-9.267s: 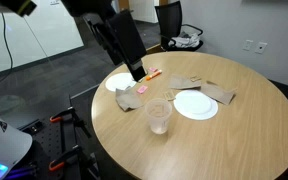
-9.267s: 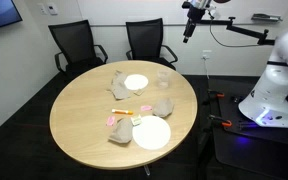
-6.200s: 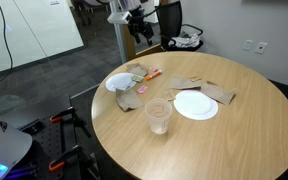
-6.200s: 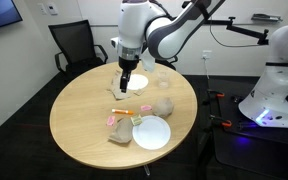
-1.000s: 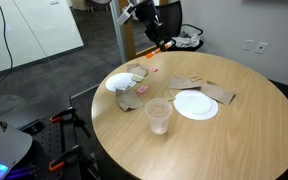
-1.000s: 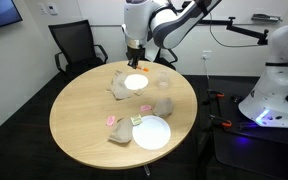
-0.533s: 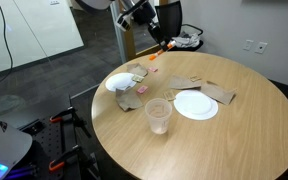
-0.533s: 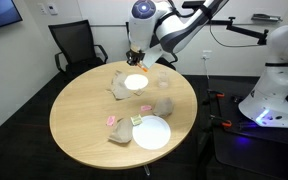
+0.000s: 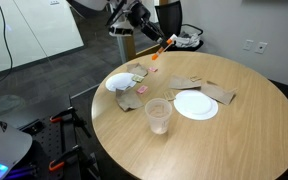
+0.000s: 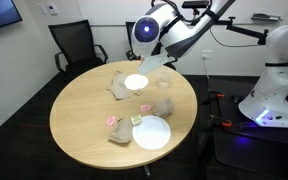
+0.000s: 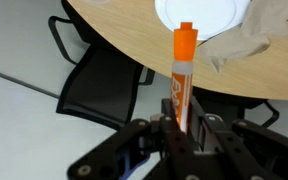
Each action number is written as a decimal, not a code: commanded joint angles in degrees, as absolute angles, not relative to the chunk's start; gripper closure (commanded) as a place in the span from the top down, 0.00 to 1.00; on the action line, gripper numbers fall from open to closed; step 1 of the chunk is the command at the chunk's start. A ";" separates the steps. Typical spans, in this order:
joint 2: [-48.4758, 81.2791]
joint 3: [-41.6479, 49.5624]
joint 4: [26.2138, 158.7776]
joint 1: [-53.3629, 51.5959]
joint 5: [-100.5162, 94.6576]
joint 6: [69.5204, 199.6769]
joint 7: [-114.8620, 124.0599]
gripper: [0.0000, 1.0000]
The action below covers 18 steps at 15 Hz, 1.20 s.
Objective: Put the marker in the cup
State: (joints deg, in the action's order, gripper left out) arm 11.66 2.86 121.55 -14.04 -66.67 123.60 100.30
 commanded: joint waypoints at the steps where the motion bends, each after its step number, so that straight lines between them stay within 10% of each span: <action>1: 10.58 -0.54 122.64 -13.14 -69.72 114.45 110.53 0.05; 18: 15.29 -3.71 122.09 -10.74 -71.56 95.76 136.68 0.05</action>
